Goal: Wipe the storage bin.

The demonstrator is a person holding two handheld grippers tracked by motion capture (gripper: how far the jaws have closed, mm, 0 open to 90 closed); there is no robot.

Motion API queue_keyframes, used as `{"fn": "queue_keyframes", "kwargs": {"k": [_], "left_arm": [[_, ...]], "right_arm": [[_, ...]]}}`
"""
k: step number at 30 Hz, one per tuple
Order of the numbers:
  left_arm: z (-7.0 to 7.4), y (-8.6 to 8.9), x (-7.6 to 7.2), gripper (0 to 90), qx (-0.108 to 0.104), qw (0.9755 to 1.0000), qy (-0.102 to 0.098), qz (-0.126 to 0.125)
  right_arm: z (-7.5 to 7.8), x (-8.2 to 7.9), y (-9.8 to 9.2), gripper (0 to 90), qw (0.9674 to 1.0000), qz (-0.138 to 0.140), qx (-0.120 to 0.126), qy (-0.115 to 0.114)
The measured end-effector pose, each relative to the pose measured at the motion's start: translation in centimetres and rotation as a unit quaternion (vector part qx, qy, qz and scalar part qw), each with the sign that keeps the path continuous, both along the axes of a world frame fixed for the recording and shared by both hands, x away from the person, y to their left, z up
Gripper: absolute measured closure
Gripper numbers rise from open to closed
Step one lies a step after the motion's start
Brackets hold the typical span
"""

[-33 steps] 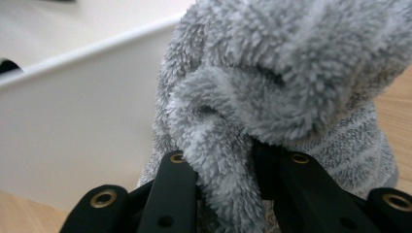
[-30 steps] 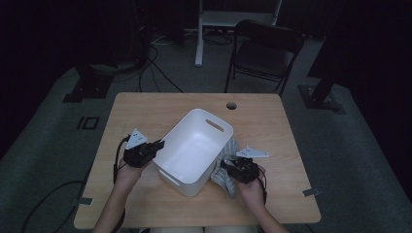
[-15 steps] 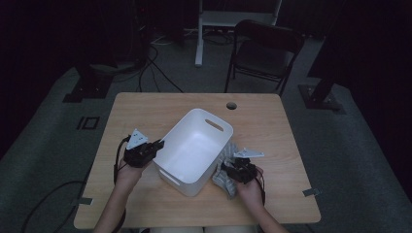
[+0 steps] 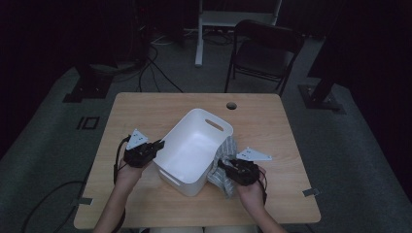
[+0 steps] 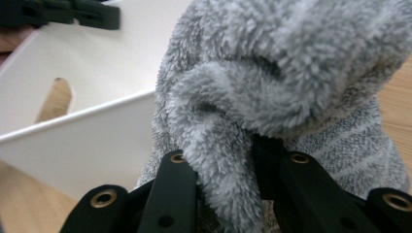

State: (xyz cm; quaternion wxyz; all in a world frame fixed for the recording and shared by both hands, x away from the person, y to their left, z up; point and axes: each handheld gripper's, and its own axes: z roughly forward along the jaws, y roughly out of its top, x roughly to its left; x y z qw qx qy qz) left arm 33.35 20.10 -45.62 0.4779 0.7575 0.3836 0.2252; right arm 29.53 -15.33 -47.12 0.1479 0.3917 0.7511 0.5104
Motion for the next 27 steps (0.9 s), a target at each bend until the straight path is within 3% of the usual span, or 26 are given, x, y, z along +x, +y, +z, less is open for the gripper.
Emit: {"fn": "queue_keyframes", "kwargs": {"k": [3, 6, 12, 17, 18, 23, 27], "left_arm": [[0.0, -0.1, 0.0, 85.9, 0.0, 1.0, 0.0, 0.002], [0.0, -0.2, -0.1, 85.7, -0.001, 1.0, 0.0, 0.003], [0.0, -0.3, -0.1, 85.5, -0.003, 1.0, -0.001, 0.007], [-0.1, -0.3, -0.2, 85.5, -0.003, 0.9999, -0.002, 0.014], [-0.1, -0.3, -0.2, 85.4, -0.005, 0.9998, -0.001, 0.017], [-0.1, -0.5, -0.3, 85.6, -0.005, 0.9995, -0.003, 0.031], [-0.1, -0.5, -0.3, 85.6, -0.008, 0.9994, -0.004, 0.032]], "right_arm": [[-0.4, 0.3, 0.2, 76.4, 0.9999, -0.006, -0.012, -0.002], [-1.2, 0.8, 0.2, 76.4, 0.9996, -0.012, -0.022, 0.011], [-3.3, 2.5, -0.1, 76.4, 0.9973, -0.019, -0.029, 0.064], [-4.6, 3.3, 0.0, 76.4, 0.9946, -0.021, -0.057, 0.084], [-5.4, 3.6, 0.0, 76.4, 0.9936, -0.021, -0.053, 0.098], [-4.8, 3.1, -0.1, 76.4, 0.9946, -0.024, -0.049, 0.089], [-3.1, 2.0, -0.4, 76.4, 0.9975, -0.017, -0.033, 0.06]]}}
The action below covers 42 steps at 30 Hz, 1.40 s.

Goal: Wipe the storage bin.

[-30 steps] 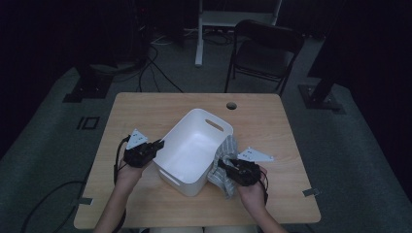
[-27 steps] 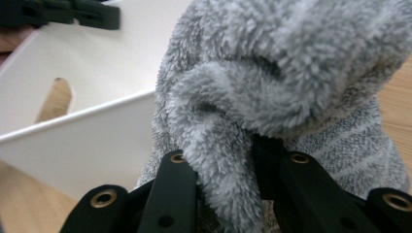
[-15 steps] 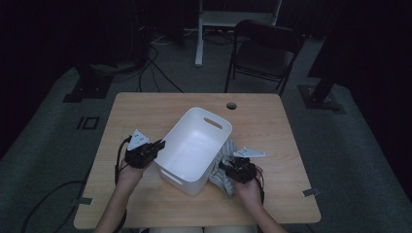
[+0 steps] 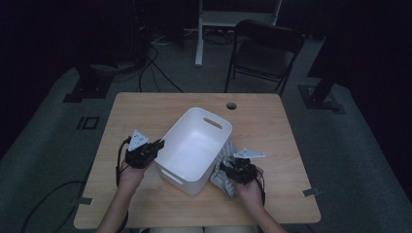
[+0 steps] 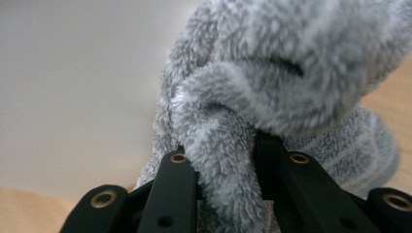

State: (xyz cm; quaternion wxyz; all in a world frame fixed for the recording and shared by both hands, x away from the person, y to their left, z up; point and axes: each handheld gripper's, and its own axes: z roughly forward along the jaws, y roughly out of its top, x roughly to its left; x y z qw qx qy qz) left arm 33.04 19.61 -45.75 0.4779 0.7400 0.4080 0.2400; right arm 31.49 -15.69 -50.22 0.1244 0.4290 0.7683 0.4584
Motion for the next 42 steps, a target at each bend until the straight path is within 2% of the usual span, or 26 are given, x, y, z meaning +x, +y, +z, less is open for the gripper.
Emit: {"fn": "queue_keyframes", "kwargs": {"k": [4, 9, 12, 15, 18, 23, 28, 32, 34, 37, 39, 42], "left_arm": [[0.0, 0.0, 0.0, 85.6, -0.003, 1.0, 0.0, 0.001], [0.0, 0.0, 0.0, 85.6, -0.005, 1.0, 0.001, -0.002], [0.0, 0.1, 0.1, 85.6, -0.005, 0.9999, 0.004, -0.011], [0.0, 0.3, 0.3, 84.8, -0.014, 0.9997, 0.009, -0.021], [0.0, 0.3, 0.3, 85.0, -0.008, 0.9997, 0.008, -0.023], [0.0, 0.3, 0.3, 84.9, -0.006, 0.9997, 0.007, -0.025], [0.0, 0.2, 0.3, 84.8, -0.005, 0.9996, 0.005, -0.026], [-0.1, 0.2, 0.3, 84.4, -0.021, 0.9995, 0.005, -0.021], [-0.1, 0.2, 0.3, 84.5, -0.012, 0.9997, 0.002, -0.022], [-0.1, 0.2, 0.3, 84.5, -0.014, 0.9997, 0.003, -0.021], [-0.1, 0.1, 0.3, 84.6, -0.01, 0.9998, 0.001, -0.014], [-0.3, 0.1, 0.3, 84.1, -0.03, 0.9995, -0.002, -0.006]], "right_arm": [[2.3, -1.7, 0.1, 76.4, 0.9989, 0.023, 0.006, -0.041], [4.0, -3.2, 0.4, 76.3, 0.9966, 0.041, 0.039, -0.06], [4.0, -3.2, 0.9, 76.4, 0.9965, 0.042, 0.036, -0.063], [3.6, -3.0, 1.1, 76.4, 0.9968, 0.038, 0.035, -0.061], [3.2, -3.0, 1.5, 76.4, 0.9969, 0.032, 0.019, -0.069], [2.4, -2.7, 1.6, 76.4, 0.9979, 0.021, 0.012, -0.06], [1.0, -1.7, 1.5, 76.4, 0.9994, 0.016, 0.008, -0.03], [-0.1, -0.8, 1.3, 76.4, 0.9998, 0.009, -0.006, -0.015], [-1.0, -0.2, 1.1, 76.4, 1.0, 0.003, -0.002, 0.006], [-2.0, 0.3, 1.0, 76.4, 0.9995, 0.002, 0.0, 0.032], [-2.2, 0.4, 0.9, 76.5, 0.9994, 0.002, 0.006, 0.036], [-1.9, 0.3, 0.9, 76.5, 0.9996, 0.002, -0.004, 0.029]]}}
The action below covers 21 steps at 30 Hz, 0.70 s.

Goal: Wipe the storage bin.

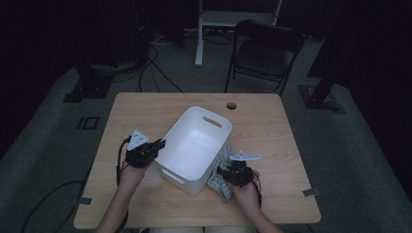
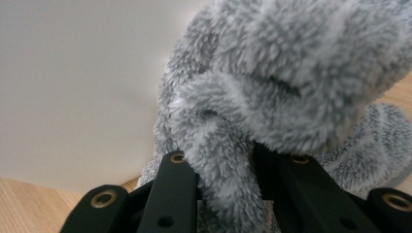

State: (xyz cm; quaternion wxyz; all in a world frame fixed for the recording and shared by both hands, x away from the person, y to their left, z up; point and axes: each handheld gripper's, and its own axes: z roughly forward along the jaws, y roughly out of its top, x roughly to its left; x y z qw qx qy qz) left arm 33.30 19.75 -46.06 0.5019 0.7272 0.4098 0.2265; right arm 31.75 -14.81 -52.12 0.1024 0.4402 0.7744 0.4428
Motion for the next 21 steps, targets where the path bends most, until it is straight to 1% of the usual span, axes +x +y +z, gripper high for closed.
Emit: {"fn": "queue_keyframes", "kwargs": {"k": [2, 4, 6, 9, 10, 11, 12, 13, 14, 15, 16, 17, 20, 21], "left_arm": [[-0.1, 0.0, 0.0, 84.0, -0.002, 1.0, -0.003, 0.002], [0.0, -0.1, 0.0, 84.3, 0.006, 0.9999, -0.006, 0.005], [0.0, -0.1, -0.1, 84.5, 0.009, 0.9999, -0.007, 0.006], [0.0, -0.1, 0.0, 84.5, 0.01, 0.9999, -0.007, 0.006], [0.0, -0.1, 0.0, 84.5, 0.01, 0.9999, -0.007, 0.006], [0.0, -0.1, 0.0, 84.4, 0.008, 0.9999, -0.007, 0.006], [0.0, -0.1, 0.0, 84.5, 0.008, 0.9999, -0.007, 0.006], [0.1, -0.2, 0.0, 84.6, 0.014, 0.9999, -0.006, 0.005], [0.1, -0.2, 0.0, 84.6, 0.015, 0.9999, -0.006, 0.005], [0.1, -0.2, 0.0, 84.5, 0.014, 0.9999, -0.005, 0.003], [0.1, -0.1, 0.0, 84.5, 0.016, 0.9999, -0.003, 0.002], [0.2, -0.1, 0.1, 84.6, 0.017, 0.9998, -0.001, -0.001], [0.2, 0.0, 0.1, 84.4, 0.017, 0.9998, 0.001, -0.006], [0.1, 0.1, 0.2, 84.2, 0.003, 0.9999, 0.003, -0.013]], "right_arm": [[0.3, -0.1, -0.1, 76.5, 1.0, 0.003, 0.002, -0.005], [1.0, -0.6, -0.3, 76.4, 0.9998, 0.005, 0.003, -0.02], [1.9, -1.2, -0.4, 76.4, 0.9992, 0.013, 0.005, -0.036], [3.4, -2.6, -0.5, 76.4, 0.9974, 0.029, 0.009, -0.066], [3.4, -2.6, -0.5, 76.4, 0.9974, 0.029, 0.009, -0.066], [4.3, -3.5, -0.5, 76.1, 0.9956, 0.035, 0.022, -0.084], [4.3, -3.5, -0.5, 76.1, 0.9956, 0.035, 0.022, -0.084], [5.0, -4.3, -0.2, 75.7, 0.994, 0.039, 0.025, -0.099], [5.2, -4.6, 0.0, 75.7, 0.9932, 0.042, 0.025, -0.106], [5.4, -4.7, 0.3, 75.7, 0.9926, 0.047, 0.018, -0.111], [5.4, -4.9, 0.6, 75.6, 0.9918, 0.047, 0.007, -0.119], [5.4, -5.0, 0.8, 75.6, 0.9911, 0.045, 0.002, -0.125], [5.3, -4.7, 1.1, 75.5, 0.9912, 0.046, 0.003, -0.124], [5.1, -4.6, 1.3, 74.8, 0.9913, 0.04, 0.008, -0.125]]}}
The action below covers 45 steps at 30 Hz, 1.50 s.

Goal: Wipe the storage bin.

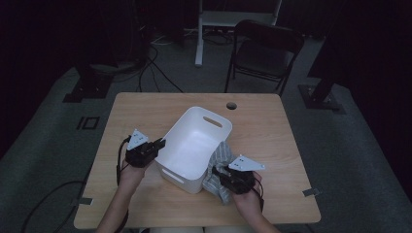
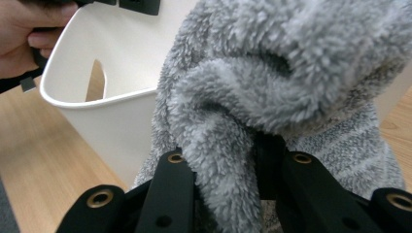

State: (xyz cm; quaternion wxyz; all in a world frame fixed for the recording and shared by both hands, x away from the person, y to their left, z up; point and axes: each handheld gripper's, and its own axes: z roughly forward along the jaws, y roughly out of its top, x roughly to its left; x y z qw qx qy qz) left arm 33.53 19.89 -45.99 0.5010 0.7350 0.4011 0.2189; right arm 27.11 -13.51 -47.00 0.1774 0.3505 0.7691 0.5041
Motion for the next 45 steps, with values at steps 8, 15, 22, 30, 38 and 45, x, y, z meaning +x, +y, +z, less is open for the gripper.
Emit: {"fn": "queue_keyframes", "kwargs": {"k": [8, 15, 22, 30, 38, 45], "left_arm": [[0.1, -0.2, 0.0, 83.8, 0.007, 1.0, -0.003, -0.003], [0.1, -0.3, 0.1, 83.7, 0.01, 0.9999, -0.002, -0.003], [0.1, -0.3, 0.1, 83.5, 0.01, 0.9999, -0.003, 0.005], [0.0, -0.5, -0.1, 83.8, 0.009, 0.9996, -0.012, 0.023], [0.0, -0.6, -0.1, 83.9, 0.01, 0.9995, -0.011, 0.029], [0.0, -0.4, 0.0, 83.6, 0.001, 0.9999, -0.001, 0.012]], "right_arm": [[-2.0, 1.4, 0.1, 75.1, 0.9993, -0.019, -0.016, 0.029], [-4.1, 3.1, -0.3, 75.4, 0.9961, -0.036, -0.015, 0.079], [-6.1, 4.2, -0.2, 75.2, 0.9921, -0.04, -0.036, 0.113], [-4.7, 3.2, -0.5, 75.9, 0.9943, -0.033, -0.026, 0.098], [-0.4, -0.4, -1.0, 75.9, 0.9987, 0.011, 0.035, 0.034], [0.0, -1.4, 0.4, 76.0, 0.9991, 0.022, 0.037, 0.005]]}}
